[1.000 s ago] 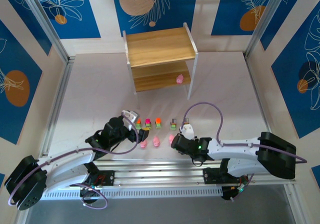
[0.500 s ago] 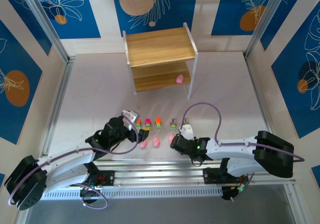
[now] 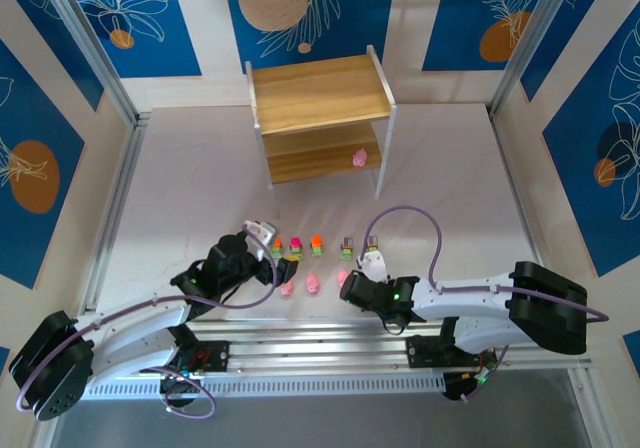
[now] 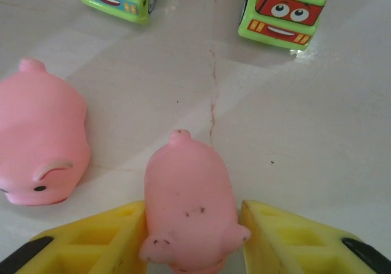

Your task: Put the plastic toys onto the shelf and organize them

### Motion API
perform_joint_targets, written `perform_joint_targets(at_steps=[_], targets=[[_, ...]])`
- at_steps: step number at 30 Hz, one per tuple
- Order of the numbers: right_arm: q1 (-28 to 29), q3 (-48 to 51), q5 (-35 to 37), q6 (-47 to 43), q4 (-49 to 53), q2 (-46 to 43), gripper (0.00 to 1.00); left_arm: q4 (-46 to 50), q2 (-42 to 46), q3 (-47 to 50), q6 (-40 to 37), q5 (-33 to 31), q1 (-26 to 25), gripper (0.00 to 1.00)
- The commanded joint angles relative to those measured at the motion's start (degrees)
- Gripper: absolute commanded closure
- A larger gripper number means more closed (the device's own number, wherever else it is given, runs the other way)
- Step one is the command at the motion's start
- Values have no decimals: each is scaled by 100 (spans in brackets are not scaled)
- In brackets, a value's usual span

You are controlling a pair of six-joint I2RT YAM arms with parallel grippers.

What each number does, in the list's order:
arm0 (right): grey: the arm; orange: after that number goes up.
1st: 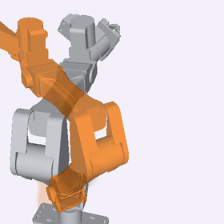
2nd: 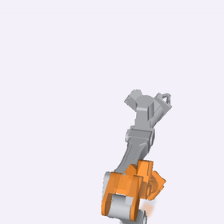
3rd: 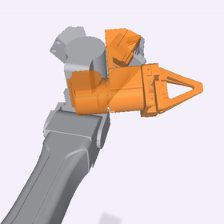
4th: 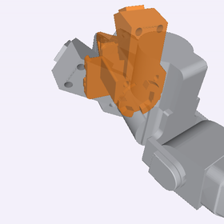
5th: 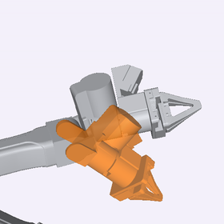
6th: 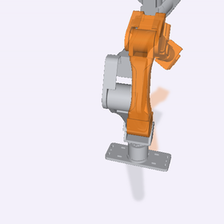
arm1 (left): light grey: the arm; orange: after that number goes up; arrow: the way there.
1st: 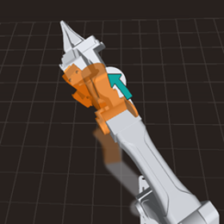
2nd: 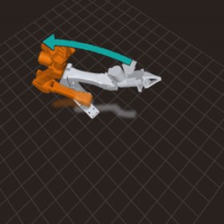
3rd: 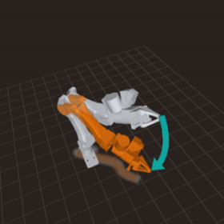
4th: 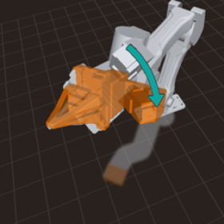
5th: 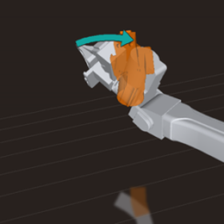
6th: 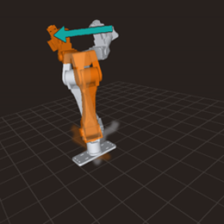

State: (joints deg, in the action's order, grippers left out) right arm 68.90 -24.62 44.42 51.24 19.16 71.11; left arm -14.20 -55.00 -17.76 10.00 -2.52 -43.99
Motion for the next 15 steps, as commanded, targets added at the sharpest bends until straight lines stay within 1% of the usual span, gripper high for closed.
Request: perform_joint_targets(at_steps=[1, 10, 15], targets=[[57, -93, 171, 158, 141, 34, 60, -110, -59, -199, -33, 94, 59, 0], [97, -144, 258, 175, 219, -40, 67, -101, -64, -210, -34, 84, 60, 0], [104, -252, 325, 241, 435, -42, 69, -109, -73, -212, -33, 82, 62, 0]])
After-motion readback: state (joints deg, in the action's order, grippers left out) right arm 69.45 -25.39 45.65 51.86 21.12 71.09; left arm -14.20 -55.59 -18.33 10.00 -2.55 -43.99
